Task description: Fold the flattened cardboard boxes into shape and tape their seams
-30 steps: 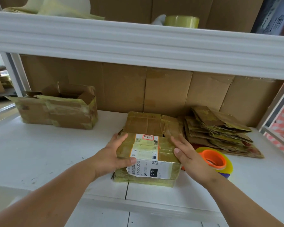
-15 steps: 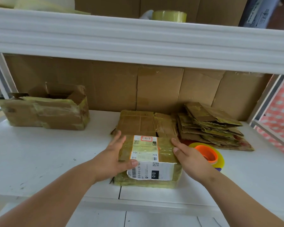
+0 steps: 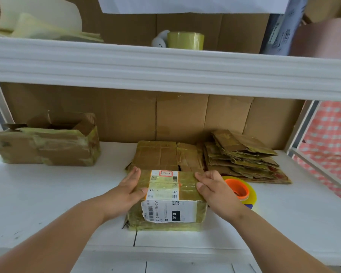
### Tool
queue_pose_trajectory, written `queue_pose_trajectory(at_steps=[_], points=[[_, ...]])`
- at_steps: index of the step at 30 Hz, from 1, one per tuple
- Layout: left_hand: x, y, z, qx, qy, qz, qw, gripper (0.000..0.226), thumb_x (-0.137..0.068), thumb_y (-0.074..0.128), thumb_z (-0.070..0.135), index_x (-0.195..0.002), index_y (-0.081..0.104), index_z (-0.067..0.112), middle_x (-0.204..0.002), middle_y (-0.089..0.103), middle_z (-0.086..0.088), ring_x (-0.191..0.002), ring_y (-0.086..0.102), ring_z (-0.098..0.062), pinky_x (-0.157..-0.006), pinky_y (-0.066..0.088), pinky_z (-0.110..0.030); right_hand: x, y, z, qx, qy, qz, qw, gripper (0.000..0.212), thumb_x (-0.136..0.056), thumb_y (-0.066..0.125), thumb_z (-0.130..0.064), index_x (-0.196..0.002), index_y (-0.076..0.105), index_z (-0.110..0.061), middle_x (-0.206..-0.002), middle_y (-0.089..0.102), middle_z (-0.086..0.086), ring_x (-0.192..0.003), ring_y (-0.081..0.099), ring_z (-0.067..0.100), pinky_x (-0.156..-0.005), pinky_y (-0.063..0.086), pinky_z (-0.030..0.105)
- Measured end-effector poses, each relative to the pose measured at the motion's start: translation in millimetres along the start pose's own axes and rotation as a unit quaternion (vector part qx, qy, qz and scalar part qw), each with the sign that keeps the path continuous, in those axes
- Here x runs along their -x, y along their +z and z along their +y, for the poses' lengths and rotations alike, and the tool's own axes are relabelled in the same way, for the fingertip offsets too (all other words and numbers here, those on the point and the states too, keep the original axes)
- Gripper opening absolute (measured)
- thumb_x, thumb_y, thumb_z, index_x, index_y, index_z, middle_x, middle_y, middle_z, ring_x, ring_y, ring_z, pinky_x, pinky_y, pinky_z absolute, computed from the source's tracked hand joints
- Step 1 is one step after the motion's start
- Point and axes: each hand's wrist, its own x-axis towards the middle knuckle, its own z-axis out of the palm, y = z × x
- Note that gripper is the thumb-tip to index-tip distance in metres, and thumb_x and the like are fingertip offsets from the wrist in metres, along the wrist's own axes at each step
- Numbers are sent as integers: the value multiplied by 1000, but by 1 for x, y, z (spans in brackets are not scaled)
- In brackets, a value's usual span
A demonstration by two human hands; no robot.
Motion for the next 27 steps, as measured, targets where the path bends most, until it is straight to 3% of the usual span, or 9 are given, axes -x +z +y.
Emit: queue_pose_trajectory(at_steps=[3, 5, 8, 10, 13, 17, 20, 23, 27], points=[[2, 3, -2, 90, -14, 15, 996, 71, -103, 48, 36, -158, 3, 33, -158, -10, 27, -136, 6, 9, -114, 14, -17, 1, -10, 14, -80, 60, 76, 992, 39, -105, 42, -31, -141, 53, -21, -139, 53, -6, -125, 47, 11, -105, 33, 25], [2, 4, -3, 120, -26, 24, 992, 68, -101, 53, 34, -156, 13, 33, -159, -6, 30, -136, 22, 3, -109, 27, -18, -1, -17, 33, 13, 120, 132, 984, 38, -101, 45, -22, -137, 56, -17, -140, 56, 4, -128, 49, 22, -108, 35, 33], [-1, 1, -4, 94, -29, 29, 995, 58, -100, 55, 35, -149, 25, 31, -160, -1, 29, -135, 30, -1, -108, 33, -22, -1, -16, 57, 207, 191, 32, 959, 47, -87, 57, -32, -131, 52, -15, -135, 54, 7, -126, 47, 29, -108, 37, 40], [-2, -2, -3, 59, -29, 34, 997, 56, -99, 56, 37, -148, 29, 29, -160, 2, 28, -134, 30, -1, -107, 32, -22, 0, -12, 65, 308, 190, -22, 932, 48, -87, 56, -46, -126, 49, -21, -132, 55, 2, -129, 46, 26, -115, 27, 45], [-3, -4, -3, 8, -33, 64, 997, 55, -96, 61, 40, -145, 39, 29, -160, 11, 26, -139, 31, -7, -109, 31, -25, -2, -14, 67, 359, 160, -17, 919, 38, -93, 52, -48, -122, 46, -24, -129, 58, -1, -130, 46, 23, -119, 18, 48], [-5, -5, 3, -122, -15, 128, 984, 48, -90, 65, 45, -132, 52, 25, -147, 29, 15, -128, 26, -12, -110, 29, -30, -7, -30, 64, 299, 157, 21, 941, 25, -92, 56, -44, -107, 47, -27, -109, 63, -3, -113, 57, 21, -116, 25, 46], [-3, -7, 9, -163, 0, 144, 976, 50, -89, 65, 47, -132, 53, 23, -124, 34, 14, -116, 28, -9, -105, 33, -28, -6, -43, 52, 167, 157, 83, 970, 27, -93, 60, -44, -102, 50, -21, -91, 63, -2, -86, 61, 20, -87, 48, 39], [-2, -9, 13, -189, 13, 143, 971, 50, -88, 65, 49, -132, 55, 25, -117, 40, 15, -116, 34, -10, -100, 34, -25, 1, -52, 28, 49, 124, 127, 983, 27, -93, 64, -39, -103, 51, -18, -89, 61, -2, -78, 59, 15, -61, 45, 31], [-2, -15, 18, -192, 15, 119, 974, 48, -86, 70, 47, -128, 60, 26, -114, 45, 13, -107, 47, -9, -90, 39, -20, 14, -60, -12, -2, 16, 138, 990, 26, -92, 67, -34, -108, 50, -22, -95, 63, -6, -83, 60, 9, -58, 42, 21]])
